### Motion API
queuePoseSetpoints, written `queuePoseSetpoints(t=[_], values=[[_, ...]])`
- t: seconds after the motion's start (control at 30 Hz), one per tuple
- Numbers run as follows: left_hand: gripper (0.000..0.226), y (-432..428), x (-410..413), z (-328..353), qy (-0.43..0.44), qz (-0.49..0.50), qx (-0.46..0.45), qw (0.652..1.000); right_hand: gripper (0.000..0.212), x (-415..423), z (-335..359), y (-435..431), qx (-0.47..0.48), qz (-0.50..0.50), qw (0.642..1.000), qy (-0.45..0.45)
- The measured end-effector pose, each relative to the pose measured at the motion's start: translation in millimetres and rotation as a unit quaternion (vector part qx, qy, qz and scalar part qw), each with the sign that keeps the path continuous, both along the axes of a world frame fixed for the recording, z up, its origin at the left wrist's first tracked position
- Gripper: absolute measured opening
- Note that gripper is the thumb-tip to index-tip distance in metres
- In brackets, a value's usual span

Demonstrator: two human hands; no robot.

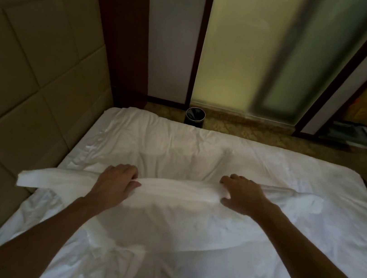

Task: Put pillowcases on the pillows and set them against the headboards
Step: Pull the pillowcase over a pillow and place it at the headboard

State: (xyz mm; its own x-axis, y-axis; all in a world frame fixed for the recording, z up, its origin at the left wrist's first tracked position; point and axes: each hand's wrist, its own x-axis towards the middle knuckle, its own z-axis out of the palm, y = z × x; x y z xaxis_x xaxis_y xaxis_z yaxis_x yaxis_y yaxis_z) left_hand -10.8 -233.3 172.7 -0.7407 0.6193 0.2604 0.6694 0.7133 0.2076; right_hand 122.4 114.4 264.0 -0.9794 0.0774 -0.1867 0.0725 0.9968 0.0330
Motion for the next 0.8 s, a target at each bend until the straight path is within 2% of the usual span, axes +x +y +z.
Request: queuePoseSetpoints(t=[0.07, 0.13, 0.17, 0.27, 0.4, 0.53, 0.63, 0.7, 0.8], values=[[0.028, -3.0, 3.4, -7.3, -0.026, 0.025, 0.001, 0.999, 0.052, -0.6, 7.7, 4.4, -0.124, -0.027, 0.99, -0.06], [0.026, -3.8, 4.1, -11.6, -0.036, 0.04, 0.009, 0.998, 0.049, 1.4, 10.3, 5.1, -0.233, -0.044, 0.97, -0.05], [0.026, -3.3, 4.1, -13.2, -0.034, 0.041, 0.01, 0.999, 0.047, 3.0, 9.9, 4.5, -0.227, -0.043, 0.972, -0.039], [0.018, 2.6, 5.2, -10.4, -0.032, 0.047, 0.006, 0.998, 0.048, 4.7, 3.9, 3.1, -0.045, -0.012, 0.997, -0.058], [0.017, 10.5, 13.0, -5.0, -0.047, 0.04, -0.015, 0.998, 0.021, 11.0, -3.9, -2.9, 0.093, 0.016, 0.995, -0.029], [0.017, -0.1, 16.3, -4.5, -0.11, 0.032, -0.091, 0.989, 0.014, 22.8, -13.8, 3.5, 0.102, 0.027, 0.994, 0.036], [0.032, -11.6, 14.2, -4.7, -0.129, 0.065, -0.137, 0.98, 0.008, 27.8, -19.5, 10.1, 0.1, 0.053, 0.99, 0.079], [0.043, -16.1, 13.4, -6.1, -0.127, 0.081, -0.208, 0.966, 0.015, 29.6, -19.3, 8.8, 0.106, 0.078, 0.985, 0.111], [0.035, -19.4, 19.4, -8.7, -0.091, 0.077, -0.306, 0.945, 0.024, 25.6, -12.3, 4.3, 0.101, 0.112, 0.977, 0.152]])
